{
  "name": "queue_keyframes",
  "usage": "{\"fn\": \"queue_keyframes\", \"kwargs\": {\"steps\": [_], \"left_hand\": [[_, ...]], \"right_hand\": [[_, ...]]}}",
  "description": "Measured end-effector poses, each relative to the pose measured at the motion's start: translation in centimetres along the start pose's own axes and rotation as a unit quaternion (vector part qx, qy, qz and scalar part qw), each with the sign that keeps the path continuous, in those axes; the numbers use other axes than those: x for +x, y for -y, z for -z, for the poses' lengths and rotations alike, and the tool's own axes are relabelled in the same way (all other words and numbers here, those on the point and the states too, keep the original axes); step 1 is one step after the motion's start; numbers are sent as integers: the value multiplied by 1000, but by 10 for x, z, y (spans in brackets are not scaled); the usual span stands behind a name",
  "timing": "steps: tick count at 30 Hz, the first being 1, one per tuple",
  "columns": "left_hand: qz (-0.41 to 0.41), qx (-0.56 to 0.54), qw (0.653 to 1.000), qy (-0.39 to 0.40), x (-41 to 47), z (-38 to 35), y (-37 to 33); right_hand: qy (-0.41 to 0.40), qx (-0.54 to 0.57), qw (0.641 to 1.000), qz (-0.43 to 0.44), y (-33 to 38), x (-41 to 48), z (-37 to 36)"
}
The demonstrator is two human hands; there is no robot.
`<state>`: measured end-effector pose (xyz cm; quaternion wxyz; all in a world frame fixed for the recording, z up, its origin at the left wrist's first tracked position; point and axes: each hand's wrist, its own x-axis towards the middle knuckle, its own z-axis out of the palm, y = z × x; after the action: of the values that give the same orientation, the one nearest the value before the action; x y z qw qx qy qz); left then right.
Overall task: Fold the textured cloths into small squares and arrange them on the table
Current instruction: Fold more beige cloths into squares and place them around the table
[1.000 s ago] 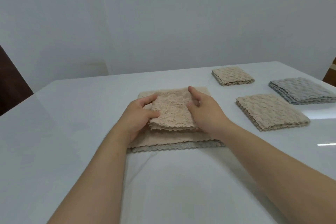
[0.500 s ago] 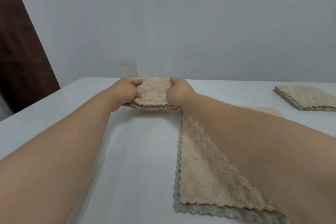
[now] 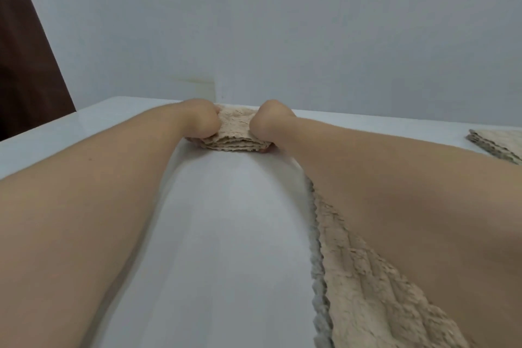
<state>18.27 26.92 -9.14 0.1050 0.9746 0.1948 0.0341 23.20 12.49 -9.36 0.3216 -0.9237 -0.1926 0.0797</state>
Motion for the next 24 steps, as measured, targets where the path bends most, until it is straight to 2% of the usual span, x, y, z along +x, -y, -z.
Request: {"fn": "queue_keyframes", "kwargs": {"steps": [2,4,6,7,9,11,13,16,20,24], "left_hand": [[5,70,997,-11,5,2,0],[-3,104,992,-65,11,0,-1],[-45,93,990,-97,16,-8,-4],[-68,71,991,-86,18,-13,-4],[-91,39,994,-43,22,-26,-3],[-91,29,995,-9,22,-35,4],[-87,13,996,6,20,-38,11],[-77,19,997,15,17,-40,14],[-33,99,994,13,8,-39,7],[29,63,997,-21,-14,-25,-12]], "right_hand": [[13,-98,995,-16,7,-3,6],[-17,-187,982,16,14,-7,12],[-78,-248,964,62,12,-1,16],[-85,-270,956,83,11,0,13],[-19,-287,950,121,3,1,4],[50,-292,949,112,-7,2,-7],[69,-285,950,105,-17,13,-13],[59,-266,957,96,-25,21,-18],[60,-269,958,85,-25,18,-19],[4,-199,976,85,-15,4,13]]}}
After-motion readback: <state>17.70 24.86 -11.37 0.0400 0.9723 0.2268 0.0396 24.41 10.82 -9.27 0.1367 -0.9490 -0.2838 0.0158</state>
